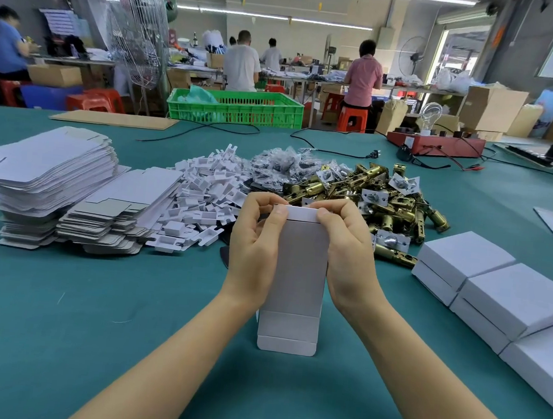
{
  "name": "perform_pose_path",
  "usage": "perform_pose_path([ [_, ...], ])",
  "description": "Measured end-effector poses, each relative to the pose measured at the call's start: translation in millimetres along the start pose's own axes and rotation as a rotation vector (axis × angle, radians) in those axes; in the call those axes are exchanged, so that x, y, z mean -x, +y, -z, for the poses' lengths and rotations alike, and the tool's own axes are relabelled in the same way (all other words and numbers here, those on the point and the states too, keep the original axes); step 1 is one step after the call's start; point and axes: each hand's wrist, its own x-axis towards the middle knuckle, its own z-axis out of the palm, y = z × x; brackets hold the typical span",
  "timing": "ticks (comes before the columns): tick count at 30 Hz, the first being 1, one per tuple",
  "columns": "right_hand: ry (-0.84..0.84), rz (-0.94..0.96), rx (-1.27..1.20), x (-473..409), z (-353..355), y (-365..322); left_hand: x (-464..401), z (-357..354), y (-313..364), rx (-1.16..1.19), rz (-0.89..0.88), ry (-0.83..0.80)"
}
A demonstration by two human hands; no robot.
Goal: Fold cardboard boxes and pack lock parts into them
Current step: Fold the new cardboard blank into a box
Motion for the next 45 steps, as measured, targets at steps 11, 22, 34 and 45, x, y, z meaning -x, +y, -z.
perform_pose_path([
  [11, -0.021, 0.031, 0.008, 1, 2, 1, 1, 0, 2, -0.022, -0.008, -0.005],
  [22, -0.032, 0.106, 0.134, 0, 2, 6, -4, 2, 2, -0.119, 0.042, -0.005],
  [34, -0.009, 0.046, 0.114, 0, 3, 9, -1, 1, 2, -0.169, 0.079, 0.021],
  [45, 0.006, 0.047, 0.098, 0, 4, 9, -5, -2, 11, -0.067, 0.277, 0.069],
])
